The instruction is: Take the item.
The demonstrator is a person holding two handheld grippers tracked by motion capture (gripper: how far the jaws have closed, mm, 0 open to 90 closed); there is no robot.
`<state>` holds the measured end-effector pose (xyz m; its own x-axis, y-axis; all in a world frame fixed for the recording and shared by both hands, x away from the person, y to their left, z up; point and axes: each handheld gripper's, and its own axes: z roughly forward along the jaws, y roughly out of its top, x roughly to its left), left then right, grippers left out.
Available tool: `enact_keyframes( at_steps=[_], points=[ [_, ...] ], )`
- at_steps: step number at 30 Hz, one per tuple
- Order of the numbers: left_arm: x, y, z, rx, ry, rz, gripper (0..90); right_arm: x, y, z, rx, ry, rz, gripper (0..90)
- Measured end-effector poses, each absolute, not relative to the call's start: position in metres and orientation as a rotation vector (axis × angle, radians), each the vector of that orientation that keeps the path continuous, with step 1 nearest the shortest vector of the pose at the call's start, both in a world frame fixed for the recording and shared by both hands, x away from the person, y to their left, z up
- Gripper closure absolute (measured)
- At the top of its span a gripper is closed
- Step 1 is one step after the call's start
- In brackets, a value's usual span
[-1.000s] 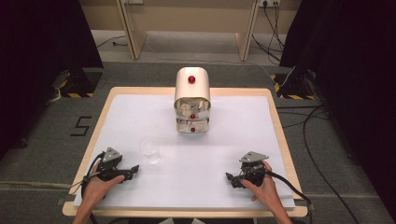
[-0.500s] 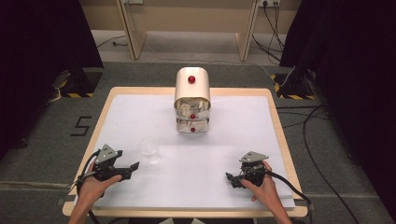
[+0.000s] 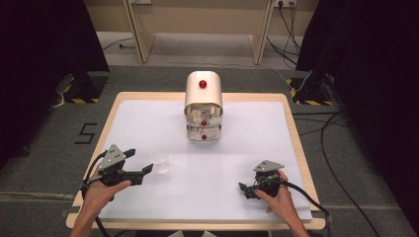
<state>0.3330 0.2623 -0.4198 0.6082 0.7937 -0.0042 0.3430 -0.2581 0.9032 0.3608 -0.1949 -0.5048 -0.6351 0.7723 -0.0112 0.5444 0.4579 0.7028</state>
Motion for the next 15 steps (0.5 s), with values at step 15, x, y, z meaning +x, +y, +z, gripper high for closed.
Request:
enact_keyframes(
  at_steps=[15],
  points=[
    [0.373,0.205,-0.389,1.838,0.739,0.569,17.9,0.361,-0.195,-0.505,1.122,2.383,0.972,1.8]
  ],
)
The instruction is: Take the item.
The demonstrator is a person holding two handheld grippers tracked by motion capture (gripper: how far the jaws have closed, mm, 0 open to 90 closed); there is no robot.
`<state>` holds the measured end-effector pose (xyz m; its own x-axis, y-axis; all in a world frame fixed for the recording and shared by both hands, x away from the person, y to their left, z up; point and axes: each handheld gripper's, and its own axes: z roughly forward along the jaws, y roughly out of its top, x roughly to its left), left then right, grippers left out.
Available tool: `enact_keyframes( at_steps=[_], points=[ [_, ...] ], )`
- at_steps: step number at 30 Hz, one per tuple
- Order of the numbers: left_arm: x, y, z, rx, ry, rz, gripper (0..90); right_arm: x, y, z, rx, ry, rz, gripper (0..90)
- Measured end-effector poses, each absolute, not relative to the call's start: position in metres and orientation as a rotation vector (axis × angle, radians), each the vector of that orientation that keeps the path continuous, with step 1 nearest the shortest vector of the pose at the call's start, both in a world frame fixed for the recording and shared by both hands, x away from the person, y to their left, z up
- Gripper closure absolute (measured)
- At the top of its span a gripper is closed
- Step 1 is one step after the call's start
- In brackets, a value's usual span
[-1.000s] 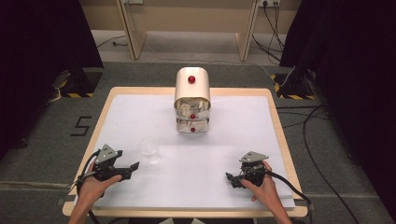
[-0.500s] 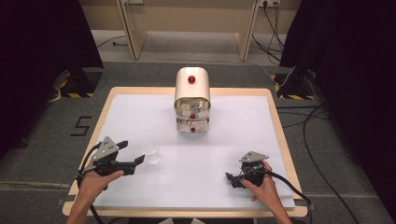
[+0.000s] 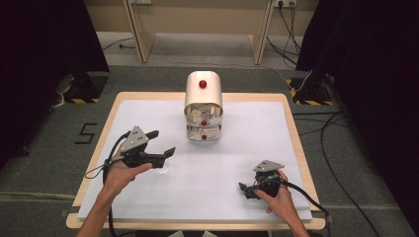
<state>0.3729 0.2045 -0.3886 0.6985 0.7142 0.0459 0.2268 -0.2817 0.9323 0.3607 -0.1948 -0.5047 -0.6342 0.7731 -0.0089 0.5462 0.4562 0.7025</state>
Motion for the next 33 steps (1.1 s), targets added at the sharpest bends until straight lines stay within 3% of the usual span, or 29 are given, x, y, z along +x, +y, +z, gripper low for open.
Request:
enact_keyframes(
  at_steps=[18,33],
  points=[
    [0.418,0.155,-0.382,1.879,0.657,0.525,24.2,0.361,-0.195,-0.505,1.123,2.383,0.973,1.8],
    [0.447,0.123,-0.372,1.914,0.624,0.576,26.9,0.361,-0.195,-0.505,1.123,2.383,0.973,1.7]
  ],
)
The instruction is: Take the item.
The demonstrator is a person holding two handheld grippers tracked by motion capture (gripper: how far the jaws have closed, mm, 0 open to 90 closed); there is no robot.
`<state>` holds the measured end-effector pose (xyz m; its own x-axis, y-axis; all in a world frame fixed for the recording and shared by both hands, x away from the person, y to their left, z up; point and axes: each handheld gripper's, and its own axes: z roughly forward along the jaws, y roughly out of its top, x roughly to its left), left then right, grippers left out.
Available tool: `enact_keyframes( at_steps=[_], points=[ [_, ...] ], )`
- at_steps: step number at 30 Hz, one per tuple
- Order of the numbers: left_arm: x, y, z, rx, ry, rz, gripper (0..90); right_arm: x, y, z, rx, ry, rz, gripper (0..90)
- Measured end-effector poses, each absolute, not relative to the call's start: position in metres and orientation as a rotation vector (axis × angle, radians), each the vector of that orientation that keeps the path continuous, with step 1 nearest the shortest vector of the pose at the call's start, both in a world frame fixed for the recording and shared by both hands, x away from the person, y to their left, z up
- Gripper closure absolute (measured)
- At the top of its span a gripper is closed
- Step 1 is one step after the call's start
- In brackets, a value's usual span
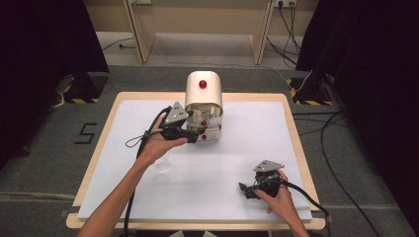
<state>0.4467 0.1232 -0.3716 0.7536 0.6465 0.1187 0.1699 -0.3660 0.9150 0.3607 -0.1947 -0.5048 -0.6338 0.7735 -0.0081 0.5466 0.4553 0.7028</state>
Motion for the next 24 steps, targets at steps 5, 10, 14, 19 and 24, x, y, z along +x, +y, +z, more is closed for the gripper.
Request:
enact_keyframes(
  at_steps=[5,10,14,19,24],
  points=[
    [0.46,0.117,-0.371,1.93,0.644,0.596,27.2,0.361,-0.195,-0.505,1.124,2.383,0.972,1.7],
    [0.472,0.117,-0.375,1.969,0.671,0.588,27.5,0.361,-0.196,-0.505,1.108,2.384,0.971,1.7],
    [0.476,0.118,-0.379,1.985,0.693,0.555,28.3,0.361,-0.195,-0.505,1.113,2.384,0.971,1.7],
    [0.474,0.119,-0.38,1.996,0.697,0.535,29.5,0.361,-0.196,-0.505,1.107,2.384,0.97,1.7],
    [0.465,0.119,-0.379,2.015,0.682,0.529,29.9,0.361,-0.195,-0.505,1.122,2.383,0.972,1.7]
  ],
)
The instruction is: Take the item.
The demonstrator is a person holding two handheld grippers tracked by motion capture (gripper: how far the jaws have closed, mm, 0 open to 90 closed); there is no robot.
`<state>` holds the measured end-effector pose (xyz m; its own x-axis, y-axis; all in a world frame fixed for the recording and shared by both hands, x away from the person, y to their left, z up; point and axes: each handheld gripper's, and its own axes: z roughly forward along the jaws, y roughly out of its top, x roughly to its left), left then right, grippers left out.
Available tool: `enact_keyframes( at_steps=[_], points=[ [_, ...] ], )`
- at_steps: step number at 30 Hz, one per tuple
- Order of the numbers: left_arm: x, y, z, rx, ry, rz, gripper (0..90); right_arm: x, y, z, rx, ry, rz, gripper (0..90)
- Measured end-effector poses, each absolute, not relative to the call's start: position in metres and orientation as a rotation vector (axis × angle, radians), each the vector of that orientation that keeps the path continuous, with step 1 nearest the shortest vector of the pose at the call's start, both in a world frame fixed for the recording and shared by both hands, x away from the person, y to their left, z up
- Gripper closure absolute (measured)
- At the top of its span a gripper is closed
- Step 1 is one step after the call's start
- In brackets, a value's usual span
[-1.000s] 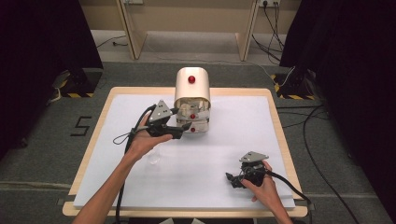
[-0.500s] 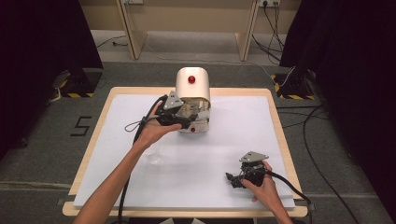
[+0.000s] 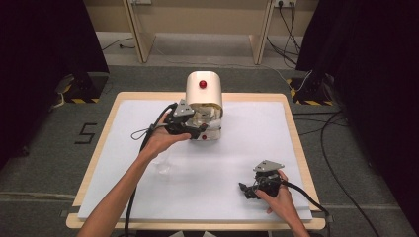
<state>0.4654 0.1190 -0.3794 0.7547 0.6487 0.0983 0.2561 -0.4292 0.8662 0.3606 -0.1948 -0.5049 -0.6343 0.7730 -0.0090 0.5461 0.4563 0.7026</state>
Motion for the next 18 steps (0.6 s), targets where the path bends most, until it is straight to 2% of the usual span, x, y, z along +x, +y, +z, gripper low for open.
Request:
enact_keyframes(
  at_steps=[18],
  points=[
    [0.427,0.116,-0.386,2.051,0.622,0.575,33.8,0.361,-0.195,-0.505,1.115,2.383,0.97,1.7]
  ],
)
